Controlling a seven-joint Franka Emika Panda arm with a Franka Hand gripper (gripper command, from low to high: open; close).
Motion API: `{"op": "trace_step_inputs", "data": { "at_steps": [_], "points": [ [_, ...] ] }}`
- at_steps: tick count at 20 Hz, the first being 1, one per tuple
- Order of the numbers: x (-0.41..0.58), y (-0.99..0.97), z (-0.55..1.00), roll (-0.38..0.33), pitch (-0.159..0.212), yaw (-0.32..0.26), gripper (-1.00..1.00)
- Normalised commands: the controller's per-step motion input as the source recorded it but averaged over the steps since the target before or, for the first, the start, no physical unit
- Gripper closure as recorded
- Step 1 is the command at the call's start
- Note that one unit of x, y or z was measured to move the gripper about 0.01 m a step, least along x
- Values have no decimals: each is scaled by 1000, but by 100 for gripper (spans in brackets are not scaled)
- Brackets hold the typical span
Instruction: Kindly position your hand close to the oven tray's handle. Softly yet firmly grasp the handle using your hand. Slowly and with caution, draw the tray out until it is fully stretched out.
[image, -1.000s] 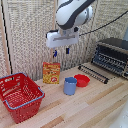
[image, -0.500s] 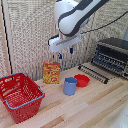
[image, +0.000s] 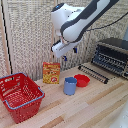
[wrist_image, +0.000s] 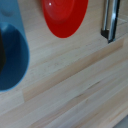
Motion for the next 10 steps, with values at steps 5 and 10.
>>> {"op": "trace_step_inputs", "data": {
  "at_steps": [5,10],
  "points": [
    [0,-133,-222,-374,-4,80,-100],
    [14,-165,-321,-372,0,76,-100]
  ]
}}
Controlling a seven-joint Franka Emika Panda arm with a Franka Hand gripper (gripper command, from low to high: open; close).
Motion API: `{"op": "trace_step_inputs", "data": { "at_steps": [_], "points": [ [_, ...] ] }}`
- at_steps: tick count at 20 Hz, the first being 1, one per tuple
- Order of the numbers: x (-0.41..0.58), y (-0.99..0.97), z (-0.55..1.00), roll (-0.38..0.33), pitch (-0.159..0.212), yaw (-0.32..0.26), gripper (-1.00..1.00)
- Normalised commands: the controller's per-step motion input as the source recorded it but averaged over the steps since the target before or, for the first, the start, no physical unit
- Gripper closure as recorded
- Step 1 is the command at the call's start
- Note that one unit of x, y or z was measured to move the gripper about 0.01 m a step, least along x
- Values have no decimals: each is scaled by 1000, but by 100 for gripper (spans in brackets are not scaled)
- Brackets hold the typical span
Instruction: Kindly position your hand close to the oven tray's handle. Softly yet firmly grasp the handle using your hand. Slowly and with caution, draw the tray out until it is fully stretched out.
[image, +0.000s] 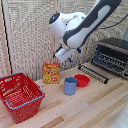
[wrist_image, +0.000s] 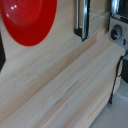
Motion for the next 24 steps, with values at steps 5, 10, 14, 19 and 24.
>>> {"op": "trace_step_inputs", "data": {
  "at_steps": [5,10,14,19,24],
  "points": [
    [22,-291,-190,-362,0,68,-100],
    [17,-734,0,-207,0,27,-100],
    [79,-771,-16,-178,0,34,-100],
    [230,-615,-125,-191,12,58,-100],
    [471,-466,-190,-179,48,24,-100]
  ]
}}
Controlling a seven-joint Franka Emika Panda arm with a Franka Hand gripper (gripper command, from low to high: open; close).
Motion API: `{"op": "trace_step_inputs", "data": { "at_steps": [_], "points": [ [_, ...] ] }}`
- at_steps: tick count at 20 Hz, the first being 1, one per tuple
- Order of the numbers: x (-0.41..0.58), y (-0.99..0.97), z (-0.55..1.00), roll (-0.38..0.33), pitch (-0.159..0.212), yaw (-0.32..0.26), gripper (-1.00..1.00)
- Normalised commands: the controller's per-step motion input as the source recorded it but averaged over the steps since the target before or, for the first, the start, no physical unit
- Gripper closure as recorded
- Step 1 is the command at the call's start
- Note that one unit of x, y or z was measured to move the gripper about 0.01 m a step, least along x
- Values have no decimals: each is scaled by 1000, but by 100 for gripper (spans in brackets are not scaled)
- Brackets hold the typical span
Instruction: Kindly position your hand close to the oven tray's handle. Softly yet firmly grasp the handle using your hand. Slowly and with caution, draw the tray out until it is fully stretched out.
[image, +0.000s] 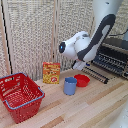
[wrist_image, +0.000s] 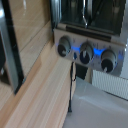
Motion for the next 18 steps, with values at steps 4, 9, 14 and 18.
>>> {"op": "trace_step_inputs", "data": {
  "at_steps": [4,9,14,18],
  "points": [
    [462,-472,-101,-161,28,-3,-100],
    [149,-726,124,-71,-22,-33,-100],
    [10,-779,147,-43,-49,-42,-100],
    [0,-644,1,-74,-6,-7,-100]
  ]
}}
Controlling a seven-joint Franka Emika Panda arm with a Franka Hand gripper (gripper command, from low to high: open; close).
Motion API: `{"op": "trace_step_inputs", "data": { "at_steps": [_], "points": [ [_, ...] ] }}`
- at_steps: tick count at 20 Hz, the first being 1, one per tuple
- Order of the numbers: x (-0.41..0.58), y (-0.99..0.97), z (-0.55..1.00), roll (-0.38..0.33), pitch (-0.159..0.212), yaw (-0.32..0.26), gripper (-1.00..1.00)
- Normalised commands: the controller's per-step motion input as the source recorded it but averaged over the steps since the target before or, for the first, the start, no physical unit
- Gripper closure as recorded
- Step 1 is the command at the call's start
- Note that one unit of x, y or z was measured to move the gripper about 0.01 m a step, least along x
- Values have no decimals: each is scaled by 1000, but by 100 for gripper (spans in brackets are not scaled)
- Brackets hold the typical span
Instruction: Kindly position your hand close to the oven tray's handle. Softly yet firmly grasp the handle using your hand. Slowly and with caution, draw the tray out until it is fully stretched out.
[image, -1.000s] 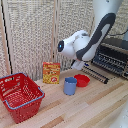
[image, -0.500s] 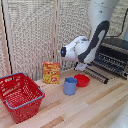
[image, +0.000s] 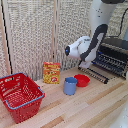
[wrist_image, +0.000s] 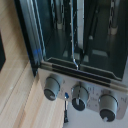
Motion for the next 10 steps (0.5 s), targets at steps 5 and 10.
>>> {"op": "trace_step_inputs", "data": {
  "at_steps": [5,10],
  "points": [
    [-30,-579,-38,-115,-34,-9,-100],
    [-46,-482,-13,-42,-58,-10,-100]
  ]
}}
